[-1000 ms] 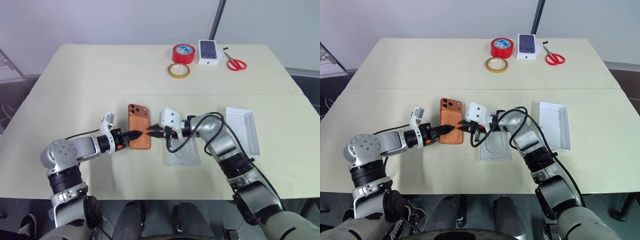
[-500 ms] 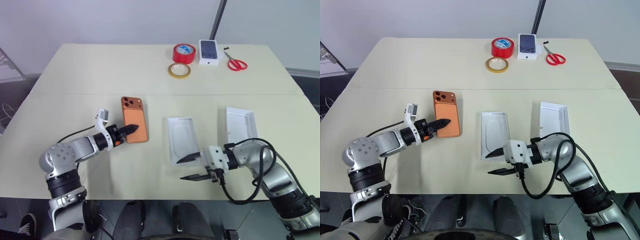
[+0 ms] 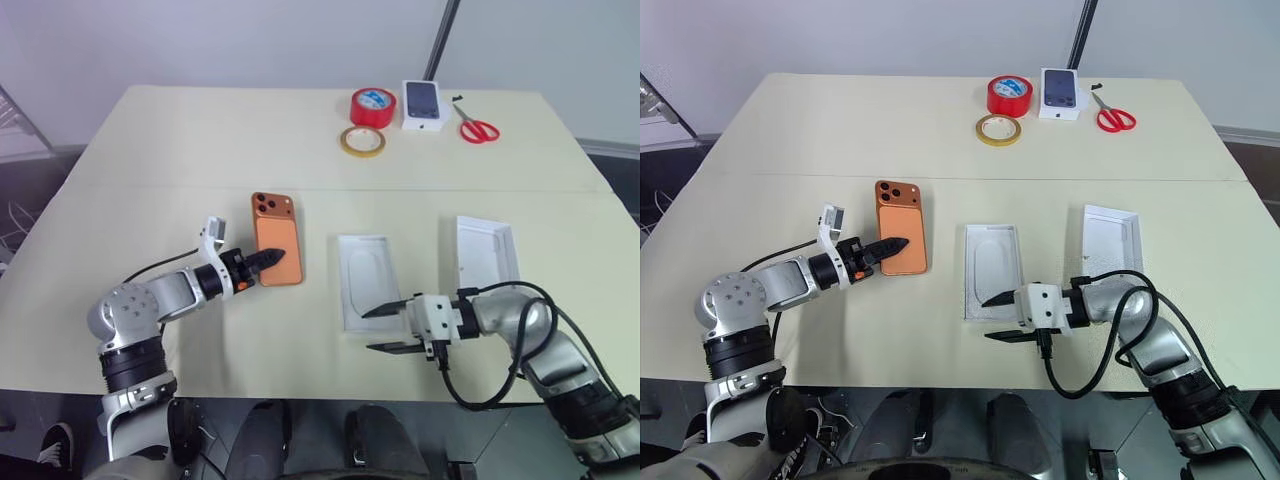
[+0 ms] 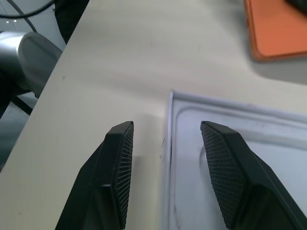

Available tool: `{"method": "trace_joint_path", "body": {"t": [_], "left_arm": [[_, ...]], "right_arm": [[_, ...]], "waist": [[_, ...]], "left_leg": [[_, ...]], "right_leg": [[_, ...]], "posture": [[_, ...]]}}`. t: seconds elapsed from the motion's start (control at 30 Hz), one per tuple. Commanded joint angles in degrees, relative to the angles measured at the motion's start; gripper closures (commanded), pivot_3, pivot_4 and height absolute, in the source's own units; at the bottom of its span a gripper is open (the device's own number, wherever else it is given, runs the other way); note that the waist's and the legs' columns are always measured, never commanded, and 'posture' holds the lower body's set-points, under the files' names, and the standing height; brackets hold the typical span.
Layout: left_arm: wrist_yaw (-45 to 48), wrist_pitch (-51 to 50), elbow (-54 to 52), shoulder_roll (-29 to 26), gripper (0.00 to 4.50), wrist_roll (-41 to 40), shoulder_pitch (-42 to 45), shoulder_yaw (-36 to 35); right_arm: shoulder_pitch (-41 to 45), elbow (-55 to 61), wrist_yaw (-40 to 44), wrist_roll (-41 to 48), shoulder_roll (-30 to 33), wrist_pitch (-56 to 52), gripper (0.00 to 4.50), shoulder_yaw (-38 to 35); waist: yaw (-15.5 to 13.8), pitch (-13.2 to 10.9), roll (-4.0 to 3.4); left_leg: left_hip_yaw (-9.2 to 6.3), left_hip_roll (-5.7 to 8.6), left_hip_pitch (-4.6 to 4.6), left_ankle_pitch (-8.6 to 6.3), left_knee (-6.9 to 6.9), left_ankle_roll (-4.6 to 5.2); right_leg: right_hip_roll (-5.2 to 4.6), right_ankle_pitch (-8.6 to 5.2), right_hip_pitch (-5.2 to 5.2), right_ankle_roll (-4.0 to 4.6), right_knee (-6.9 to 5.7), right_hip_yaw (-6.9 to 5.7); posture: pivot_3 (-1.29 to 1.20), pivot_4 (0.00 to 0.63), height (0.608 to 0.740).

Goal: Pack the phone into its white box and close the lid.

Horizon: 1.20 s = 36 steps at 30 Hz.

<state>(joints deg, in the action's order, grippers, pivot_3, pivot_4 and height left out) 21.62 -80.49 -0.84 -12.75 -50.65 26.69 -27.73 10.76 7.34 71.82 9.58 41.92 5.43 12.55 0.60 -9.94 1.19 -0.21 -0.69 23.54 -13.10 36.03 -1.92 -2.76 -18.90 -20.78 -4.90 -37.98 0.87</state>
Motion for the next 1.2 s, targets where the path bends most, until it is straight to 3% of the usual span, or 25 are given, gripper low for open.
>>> {"method": "trace_joint_path", "body": {"t": [0.03,0.17,0.27,0.43,0.5,0.57,0.6,0.77,1.0,1.17,1.2], "left_arm": [[0.73,1.14,-1.84,-0.27,4.5,-2.24,0.97,0.34],[0.72,1.23,-2.17,-0.55,4.5,-2.12,0.91,0.73],[0.43,1.19,-2.08,-0.37,4.5,-2.35,0.94,0.54],[0.17,0.94,-2.82,-0.32,4.5,-2.59,0.47,1.07],[0.0,0.46,-2.63,-0.08,4.5,-3.14,0.55,0.57],[-0.17,0.56,-2.59,-0.05,4.5,-3.17,0.52,0.61],[-0.32,0.62,-2.6,-0.07,4.5,-3.17,0.48,0.72],[-1.44,0.51,-2.69,0.7,4.5,-4.29,1.38,0.57],[-5.11,1.67,-1.49,3.29,4.5,-5.56,4.65,-0.31],[-5.65,4.16,0.84,4.13,4.5,-4.39,5.72,1.77],[-5.48,4.14,1.41,4.23,4.5,-4.34,5.97,2.44]], "right_arm": [[-0.47,-0.74,0.04,-1.36,1.27,3.05,2.19,-0.17],[-0.44,-1.21,-0.4,-0.66,0.68,2.41,2.19,-0.36],[-0.38,-1.67,-0.99,-1.45,0.37,3.11,2.97,-0.06],[-0.76,-1.8,-1.34,-1.54,0.25,3.15,2.97,0.45],[-0.83,-1.64,-1.65,-1.43,0.18,2.74,3.47,0.4],[-0.78,-1.71,-1.83,-1.39,0.1,2.63,4.26,0.48],[-0.7,-1.78,-2.08,-1.54,-0.01,2.71,4.4,0.55],[0.67,-1.26,-4.62,-2.51,-2.23,0.21,4.4,1.51],[8.56,-5.47,-14.09,-10.06,-10.18,-3.62,4.4,4.49],[9.98,-5.18,-13.26,-8.43,-11.45,-7.81,4.4,4.83],[9.73,-4.63,-12.53,-7.75,-11.17,-8.35,4.13,4.71]], "waist": [[0.0,0.0,0.0],[0.0,0.0,0.01],[-0.01,0.0,0.0],[0.0,0.0,0.0],[0.0,0.0,0.01],[0.0,0.0,0.01],[0.0,0.0,0.01],[0.07,0.0,0.01],[0.09,-0.01,0.02],[-0.11,-0.03,0.05],[-0.09,-0.03,0.05]], "left_leg": [[0.0,0.0,0.0,0.0,0.0,0.0],[0.0,0.0,0.0,0.0,0.01,0.0],[0.0,0.0,0.0,0.0,0.01,0.0],[0.0,0.0,0.0,0.01,0.02,-0.01],[0.0,0.0,0.0,0.01,0.02,-0.01],[-0.01,0.0,-0.01,0.01,0.02,-0.01],[-0.01,0.0,-0.01,0.01,0.02,-0.01],[-0.01,-0.01,-0.02,0.01,0.03,-0.01],[-0.01,-0.03,-0.03,0.06,0.07,-0.1],[-0.01,-0.01,-0.01,0.16,0.07,-0.27],[0.0,-0.01,0.0,0.15,0.08,-0.25]], "right_leg": [[0.0,0.0,0.0,0.0,0.0,0.0],[0.02,0.0,0.0,0.0,-0.01,0.0],[0.02,0.0,0.01,-0.01,-0.01,0.0],[0.03,0.0,0.01,-0.01,-0.01,0.0],[0.03,0.0,0.01,-0.01,-0.01,0.0],[0.03,0.0,0.01,-0.01,-0.02,-0.01],[0.03,0.0,0.02,-0.01,-0.02,0.0],[0.04,0.0,0.03,-0.01,-0.02,-0.01],[0.09,0.0,0.0,-0.01,-0.09,0.0],[0.08,0.0,0.02,-0.02,-0.07,-0.01],[0.08,0.0,0.02,-0.02,-0.07,-0.01]], "posture": [[0.0,0.15,0.74],[0.0,0.15,0.74],[0.0,0.15,0.74],[0.0,0.15,0.74],[0.0,0.15,0.74],[0.0,0.15,0.74],[0.0,0.15,0.74],[0.0,0.15,0.74],[0.0,0.15,0.74],[0.0,0.15,0.74],[0.0,0.15,0.74]]}}
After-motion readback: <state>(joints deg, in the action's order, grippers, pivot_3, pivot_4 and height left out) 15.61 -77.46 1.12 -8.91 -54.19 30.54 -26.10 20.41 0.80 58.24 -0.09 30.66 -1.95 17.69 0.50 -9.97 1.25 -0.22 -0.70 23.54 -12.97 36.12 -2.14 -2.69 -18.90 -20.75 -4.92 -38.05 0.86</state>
